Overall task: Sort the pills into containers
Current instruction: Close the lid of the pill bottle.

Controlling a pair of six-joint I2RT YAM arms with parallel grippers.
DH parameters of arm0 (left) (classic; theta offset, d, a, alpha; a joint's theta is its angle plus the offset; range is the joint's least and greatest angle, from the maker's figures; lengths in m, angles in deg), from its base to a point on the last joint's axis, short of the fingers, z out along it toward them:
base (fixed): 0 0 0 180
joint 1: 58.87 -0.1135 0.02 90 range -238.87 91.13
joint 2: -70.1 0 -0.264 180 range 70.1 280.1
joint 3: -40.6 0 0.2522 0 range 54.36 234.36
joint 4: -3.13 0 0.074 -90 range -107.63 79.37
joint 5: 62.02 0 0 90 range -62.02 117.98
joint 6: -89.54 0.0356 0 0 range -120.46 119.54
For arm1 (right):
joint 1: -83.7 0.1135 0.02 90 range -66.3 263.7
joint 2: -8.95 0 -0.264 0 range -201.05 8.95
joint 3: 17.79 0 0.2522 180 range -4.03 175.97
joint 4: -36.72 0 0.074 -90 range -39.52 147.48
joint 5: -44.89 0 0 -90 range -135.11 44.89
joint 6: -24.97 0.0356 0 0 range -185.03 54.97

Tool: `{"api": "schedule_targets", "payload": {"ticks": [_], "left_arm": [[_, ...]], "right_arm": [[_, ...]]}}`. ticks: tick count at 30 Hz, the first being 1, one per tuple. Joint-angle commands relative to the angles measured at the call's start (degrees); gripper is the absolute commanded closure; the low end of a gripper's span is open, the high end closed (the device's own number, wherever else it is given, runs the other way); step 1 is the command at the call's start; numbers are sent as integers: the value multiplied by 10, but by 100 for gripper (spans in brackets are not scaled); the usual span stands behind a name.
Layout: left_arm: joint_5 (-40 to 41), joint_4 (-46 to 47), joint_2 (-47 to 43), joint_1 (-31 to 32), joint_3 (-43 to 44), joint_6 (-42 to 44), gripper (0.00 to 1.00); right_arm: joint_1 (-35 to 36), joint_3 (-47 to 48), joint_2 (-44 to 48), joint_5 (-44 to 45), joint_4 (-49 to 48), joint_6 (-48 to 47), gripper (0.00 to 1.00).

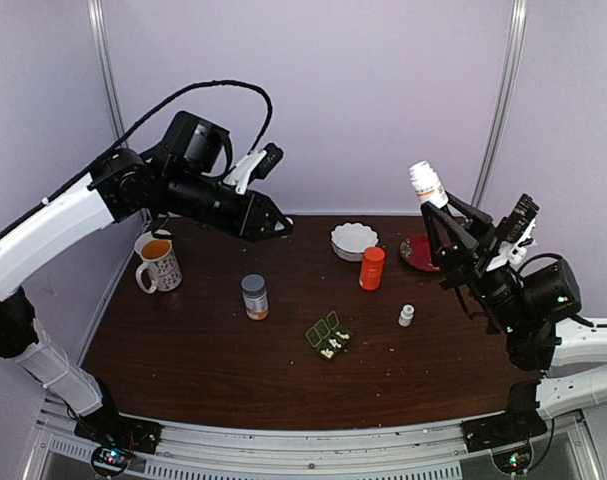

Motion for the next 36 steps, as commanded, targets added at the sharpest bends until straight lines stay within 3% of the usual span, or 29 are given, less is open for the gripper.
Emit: {"api": "schedule_targets", "payload": {"ticks": [1, 3, 6, 8, 11, 14, 19, 23, 36], "left_arm": [[-45, 4, -30, 3, 24, -13, 100], [-49, 10, -42, 3, 25, -18, 100], [-53, 22, -56, 3, 19, -26, 100], [-59, 39, -66, 3, 10, -35, 100], [-81, 71, -78, 0, -5, -49, 100], [-122, 107, -85, -8, -22, -69, 100], [-230, 225, -102, -26, -74, -146, 100], [-277, 246, -96, -27, -68, -177, 100], [-340, 266, -91, -15, -84, -208, 100]], "right_arm": [[4, 49, -30, -139, -79, 12, 100], [11, 60, -30, -128, -68, -1, 100], [8, 33, -28, 32, -140, 6, 100], [4, 23, -44, -12, -188, 4, 100], [14, 43, -54, -113, -132, 4, 100], [17, 26, -35, -57, -102, -17, 100], [21, 61, -66, -131, 86, -45, 100], [27, 47, -95, -127, 44, -41, 100], [35, 119, -172, -167, 44, -27, 100]]}}
